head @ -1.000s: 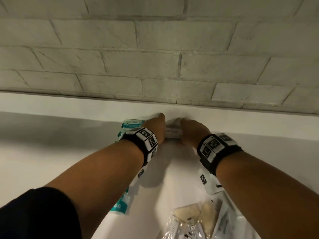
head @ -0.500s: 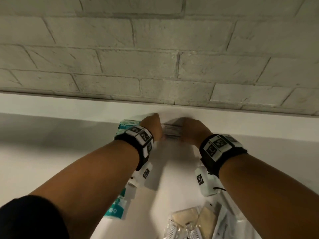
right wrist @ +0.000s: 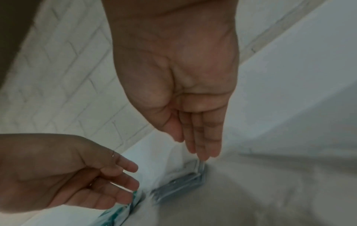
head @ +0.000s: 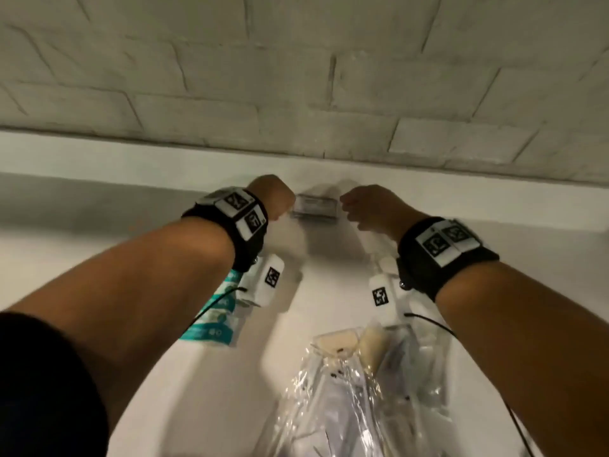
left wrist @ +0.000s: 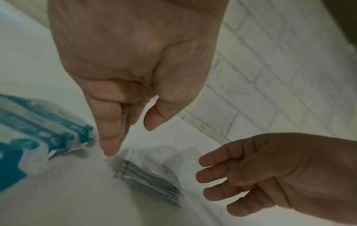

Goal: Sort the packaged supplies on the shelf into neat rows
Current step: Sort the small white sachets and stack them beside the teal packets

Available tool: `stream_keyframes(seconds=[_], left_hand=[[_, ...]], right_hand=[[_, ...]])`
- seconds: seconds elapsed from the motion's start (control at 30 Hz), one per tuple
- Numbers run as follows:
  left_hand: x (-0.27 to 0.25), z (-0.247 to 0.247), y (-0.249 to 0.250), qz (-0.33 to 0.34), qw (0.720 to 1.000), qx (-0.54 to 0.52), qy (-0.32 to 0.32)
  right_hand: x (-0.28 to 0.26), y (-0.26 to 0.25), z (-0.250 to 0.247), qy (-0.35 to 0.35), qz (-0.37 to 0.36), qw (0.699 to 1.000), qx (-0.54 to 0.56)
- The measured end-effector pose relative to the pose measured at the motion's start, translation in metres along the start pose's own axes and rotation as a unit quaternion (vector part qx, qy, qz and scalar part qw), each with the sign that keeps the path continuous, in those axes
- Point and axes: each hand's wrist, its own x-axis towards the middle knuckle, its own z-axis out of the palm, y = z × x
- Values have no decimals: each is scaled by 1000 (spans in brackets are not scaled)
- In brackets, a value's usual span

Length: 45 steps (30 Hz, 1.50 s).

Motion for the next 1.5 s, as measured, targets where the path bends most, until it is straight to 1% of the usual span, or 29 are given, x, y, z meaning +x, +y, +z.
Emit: stream_keyframes(seconds=[0.03,0.1,0.13,0.17,0.23,0.27,0.33,0.37,0.47,0.5,0.57,0.63,0.67,0.7,0.73,0.77,0.83,0.87,0.9,0.93,1.03,1.1,1.17,1.23,1.27,1.33,1.4,1.43,1.5], left_hand=[[-8,-3,0,7,999,9,43],[-26,-3,8,-9,997,-22,79],[-38,-5,15,-7,995,-67,74],[-52,-3,24,-6,993,-97,63],[-83,0,44,32,987,-157,26],[-102,4,55,52,984,-169,5],[-134,14,75,86,986,-138,-38],[-147,18,85,100,986,-122,-45],[-187,31,108,141,984,-89,-56],[-201,35,112,151,982,-85,-74],[-221,44,114,169,975,-82,-117],[-237,54,114,163,975,-82,-129],[-245,59,114,152,978,-80,-119],[-249,64,114,141,982,-73,-107],[-254,68,114,129,985,-61,-97],[-259,72,115,120,988,-46,-90],[-267,77,116,91,992,-21,-87],[-270,79,116,72,994,-12,-84],[-273,81,115,54,995,-8,-78],[-276,83,114,38,997,-12,-71],[-282,88,112,4,998,-45,-43],[-284,90,115,-4,998,-59,-24],[-284,91,121,-6,997,-78,3],[-282,89,129,-3,994,-107,32],[-280,89,137,4,991,-124,46],[-275,88,152,31,984,-154,80],[-272,86,171,82,976,-172,106],[-271,85,183,118,973,-171,104],[-271,85,202,186,970,-149,55]], right_hand=[[-10,3,-4,20,-4,999,30],[-44,6,-13,18,0,997,77],[-62,6,-17,5,-3,997,71],[-81,9,-18,-5,-18,999,29],[-115,9,-15,-56,-33,997,-31],[-136,8,-10,-77,-36,996,-28],[-171,3,7,-101,-50,994,0],[-185,0,19,-117,-72,990,-9],[-221,2,60,-166,-129,974,-88],[-231,8,69,-165,-124,973,-105],[-237,20,75,-134,-91,978,-129],[-241,26,73,-70,-61,977,-193],[-243,24,74,-20,-68,978,-197],[-243,17,76,26,-90,981,-170],[-244,6,79,54,-124,982,-135],[-247,-7,82,56,-161,980,-105],[-252,-32,93,6,-217,973,-83],[-253,-40,97,-13,-236,967,-101],[-252,-44,101,-15,-246,960,-131],[-250,-45,102,-8,-244,956,-161],[-239,-39,97,-9,-171,965,-200],[-236,-34,88,39,-149,970,-189],[-241,-21,75,82,-125,982,-118],[-249,-5,61,106,-86,991,8],[-256,6,54,110,-60,989,79],[-268,25,41,109,-20,977,184],[-279,44,34,119,10,979,165],[-287,57,31,130,29,981,143],[-304,76,23,146,65,979,124]])
